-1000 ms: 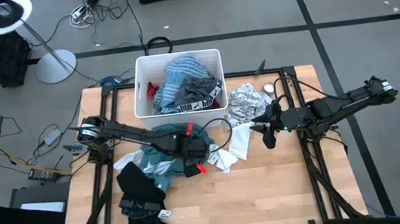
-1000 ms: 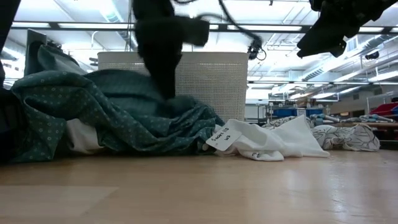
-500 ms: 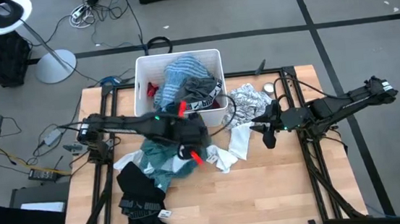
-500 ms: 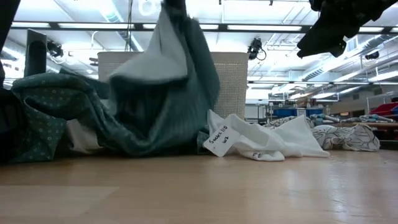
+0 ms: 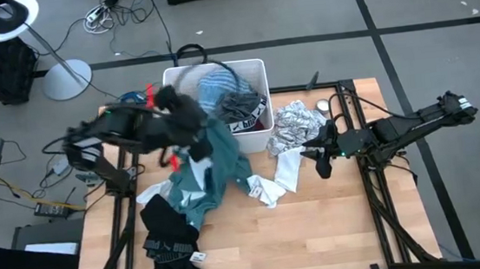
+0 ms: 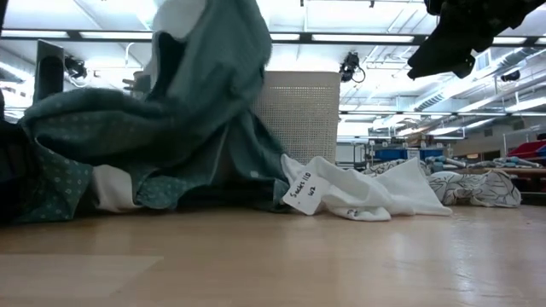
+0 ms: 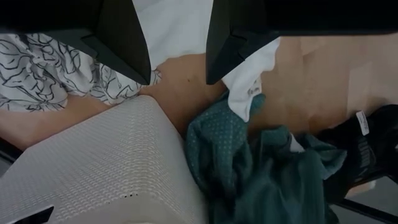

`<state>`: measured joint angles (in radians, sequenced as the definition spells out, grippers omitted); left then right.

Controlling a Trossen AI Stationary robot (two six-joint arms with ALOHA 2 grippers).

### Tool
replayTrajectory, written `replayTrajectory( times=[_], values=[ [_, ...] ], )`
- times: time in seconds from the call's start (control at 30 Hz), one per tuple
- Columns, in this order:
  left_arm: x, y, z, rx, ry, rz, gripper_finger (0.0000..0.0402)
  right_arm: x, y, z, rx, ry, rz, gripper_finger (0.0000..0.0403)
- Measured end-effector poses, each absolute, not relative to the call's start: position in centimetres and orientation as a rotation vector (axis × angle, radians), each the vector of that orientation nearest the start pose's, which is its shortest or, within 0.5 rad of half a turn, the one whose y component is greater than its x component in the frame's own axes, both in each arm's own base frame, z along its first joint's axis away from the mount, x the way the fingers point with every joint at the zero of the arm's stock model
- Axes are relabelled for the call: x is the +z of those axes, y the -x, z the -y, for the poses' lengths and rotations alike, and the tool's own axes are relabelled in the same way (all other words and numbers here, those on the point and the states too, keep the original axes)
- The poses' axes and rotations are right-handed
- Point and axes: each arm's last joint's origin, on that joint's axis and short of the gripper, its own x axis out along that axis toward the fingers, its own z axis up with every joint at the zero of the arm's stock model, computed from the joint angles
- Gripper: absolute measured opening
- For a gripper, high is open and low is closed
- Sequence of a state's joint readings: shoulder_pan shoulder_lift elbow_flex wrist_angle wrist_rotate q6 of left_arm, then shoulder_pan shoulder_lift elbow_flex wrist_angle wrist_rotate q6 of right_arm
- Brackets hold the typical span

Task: Sort clothes
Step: Put the green patterned long sleeve shirt into the white laundry bin

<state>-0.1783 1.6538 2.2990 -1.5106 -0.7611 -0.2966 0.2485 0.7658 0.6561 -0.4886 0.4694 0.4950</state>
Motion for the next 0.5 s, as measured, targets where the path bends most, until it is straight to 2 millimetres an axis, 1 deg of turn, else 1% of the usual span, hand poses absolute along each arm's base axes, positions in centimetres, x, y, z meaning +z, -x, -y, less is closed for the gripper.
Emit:
replayTrajectory(
  times=[0.2,0.3,0.4,0.5],
  values=[
    [51.5,-22.3,1.8,0.704,-0.107,-0.592,0.0,26.7,-15.5,-2.6,-0.345,-0.267,-0.493,0.0155],
    [52.3,-21.0,1.4,0.743,-0.112,-0.541,0.0,26.6,-15.5,-2.6,-0.345,-0.267,-0.493,0.0155],
    [53.3,-19.9,1.2,0.739,-0.103,-0.478,0.0,26.7,-15.6,-2.6,-0.345,-0.267,-0.492,0.0155],
    [54.6,-19.1,0.8,0.752,-0.104,-0.385,0.0,26.7,-15.6,-2.6,-0.345,-0.267,-0.492,0.0155]
  ],
)
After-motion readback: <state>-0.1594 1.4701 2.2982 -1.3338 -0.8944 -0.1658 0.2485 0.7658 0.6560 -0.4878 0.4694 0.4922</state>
